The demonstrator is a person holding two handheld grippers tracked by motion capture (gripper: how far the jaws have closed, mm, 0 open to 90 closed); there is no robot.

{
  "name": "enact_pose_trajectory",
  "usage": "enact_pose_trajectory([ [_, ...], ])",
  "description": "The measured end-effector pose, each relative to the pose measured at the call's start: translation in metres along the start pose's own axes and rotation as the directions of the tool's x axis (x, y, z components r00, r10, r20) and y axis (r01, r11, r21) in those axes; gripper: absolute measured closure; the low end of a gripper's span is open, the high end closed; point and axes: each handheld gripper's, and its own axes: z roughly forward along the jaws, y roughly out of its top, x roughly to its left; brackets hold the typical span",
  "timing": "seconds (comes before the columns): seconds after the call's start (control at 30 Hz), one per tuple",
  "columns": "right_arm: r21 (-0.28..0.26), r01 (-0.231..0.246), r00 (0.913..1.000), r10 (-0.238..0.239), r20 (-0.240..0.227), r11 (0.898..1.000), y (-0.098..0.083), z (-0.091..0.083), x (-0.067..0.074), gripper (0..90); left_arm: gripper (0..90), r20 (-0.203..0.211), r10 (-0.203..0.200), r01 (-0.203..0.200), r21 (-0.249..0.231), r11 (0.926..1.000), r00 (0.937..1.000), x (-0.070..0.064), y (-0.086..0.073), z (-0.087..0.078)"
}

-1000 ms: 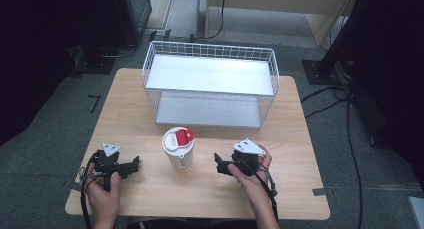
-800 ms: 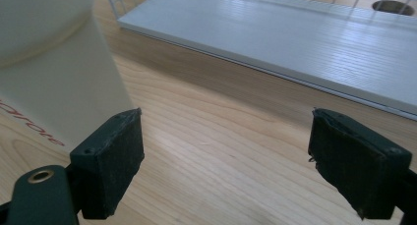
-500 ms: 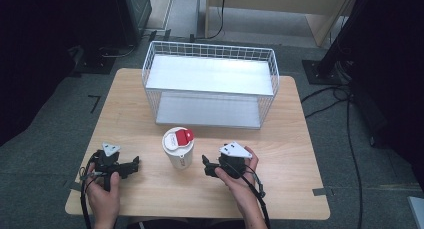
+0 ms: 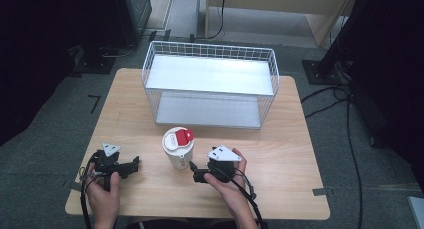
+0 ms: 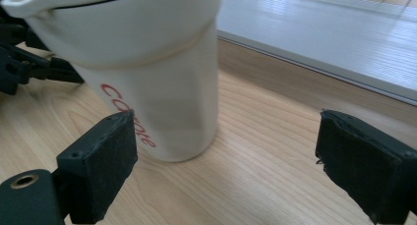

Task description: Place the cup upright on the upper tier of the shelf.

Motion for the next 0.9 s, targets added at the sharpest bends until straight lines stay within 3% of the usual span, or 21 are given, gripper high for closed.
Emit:
enact_pose_trajectory([
  [0.53, -0.024, 0.000, 0.9985, -0.002, -0.054, 1.000, 0.007, 0.021, 0.024, 5.8, 0.0, 0.000, 0.000, 0.000, 0.000, 1.0000, 1.0000, 0.000, 0.000, 0.000],
  [0.9, -0.054, -0.044, 0.9975, 0.041, -0.058, 0.998, 0.014, 0.034, 0.035, 5.4, 0.0, 0.000, 0.000, 0.000, 0.000, 1.0000, 1.0000, 0.000, 0.000, 0.000],
])
